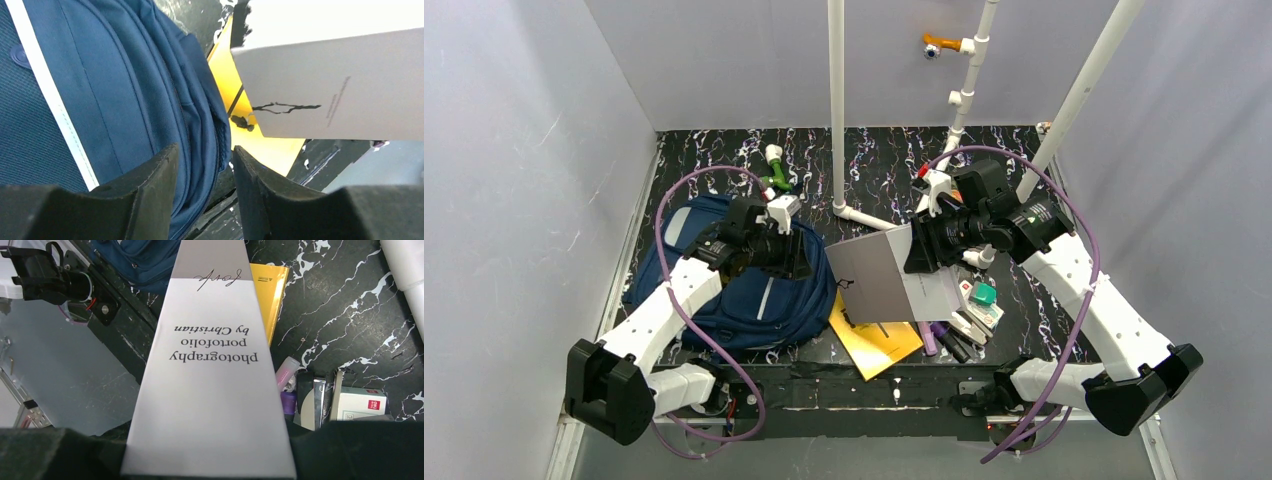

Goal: Pack the student bag
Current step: Place the book in the student bag.

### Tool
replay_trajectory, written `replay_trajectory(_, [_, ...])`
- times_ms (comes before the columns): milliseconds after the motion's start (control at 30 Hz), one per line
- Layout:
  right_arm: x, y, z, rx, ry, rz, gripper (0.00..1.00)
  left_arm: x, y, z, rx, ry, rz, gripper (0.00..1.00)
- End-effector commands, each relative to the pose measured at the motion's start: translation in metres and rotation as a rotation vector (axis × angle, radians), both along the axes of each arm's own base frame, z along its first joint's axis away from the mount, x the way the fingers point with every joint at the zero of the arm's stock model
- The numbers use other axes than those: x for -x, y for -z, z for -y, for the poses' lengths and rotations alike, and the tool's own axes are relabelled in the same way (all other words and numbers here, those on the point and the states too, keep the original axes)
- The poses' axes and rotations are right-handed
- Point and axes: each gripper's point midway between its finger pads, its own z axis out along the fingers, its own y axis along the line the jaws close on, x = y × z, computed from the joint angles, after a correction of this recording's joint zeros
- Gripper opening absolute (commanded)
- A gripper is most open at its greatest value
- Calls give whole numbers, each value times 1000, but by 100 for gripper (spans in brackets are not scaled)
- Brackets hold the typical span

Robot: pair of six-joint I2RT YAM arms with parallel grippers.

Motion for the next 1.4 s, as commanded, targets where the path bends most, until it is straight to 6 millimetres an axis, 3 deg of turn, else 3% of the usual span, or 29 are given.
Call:
replay_trajectory(0, [-6, -24, -12, -77, -33, 63, 1, 17, 9, -4, -34, 35, 24, 43])
replay_trajectory(200, [-5, -21, -15, -89, -45, 49, 1, 47, 39, 3, -116, 104, -26, 45])
replay_trajectory(400, [-3, -21, -15, -96, -51, 44, 1, 41, 58, 3, -175, 90, -11, 45])
replay_trajectory(633, [1, -22, -13, -101, -40, 42, 1, 32, 62, 12, -165, 76, -35, 28])
replay_trajectory(767, [2, -23, -11, -103, -36, 48, 1, 38, 66, 17, -141, 94, -76, 27])
replay_trajectory(867, [3, -24, -11, -107, -38, 52, 1, 40, 68, 17, -138, 96, -83, 12])
replay_trajectory(933, [3, -22, -11, -102, -33, 49, 1, 38, 63, 13, -149, 86, -59, 2])
replay_trajectory(1033, [-4, -27, -7, -89, 25, 61, 1, 31, 38, 8, -155, 68, 14, 0])
replay_trajectory(1133, [-16, -58, 0, -99, 138, 103, 1, 23, 1, 2, -124, 28, 100, 0])
replay_trajectory(1200, [-14, -80, -8, -180, 153, 99, 1, 16, -24, -5, -110, -21, 176, 0])
replay_trajectory(1367, [4, -97, -47, -412, 33, -46, 1, 11, -66, -8, -61, -38, 289, 0])
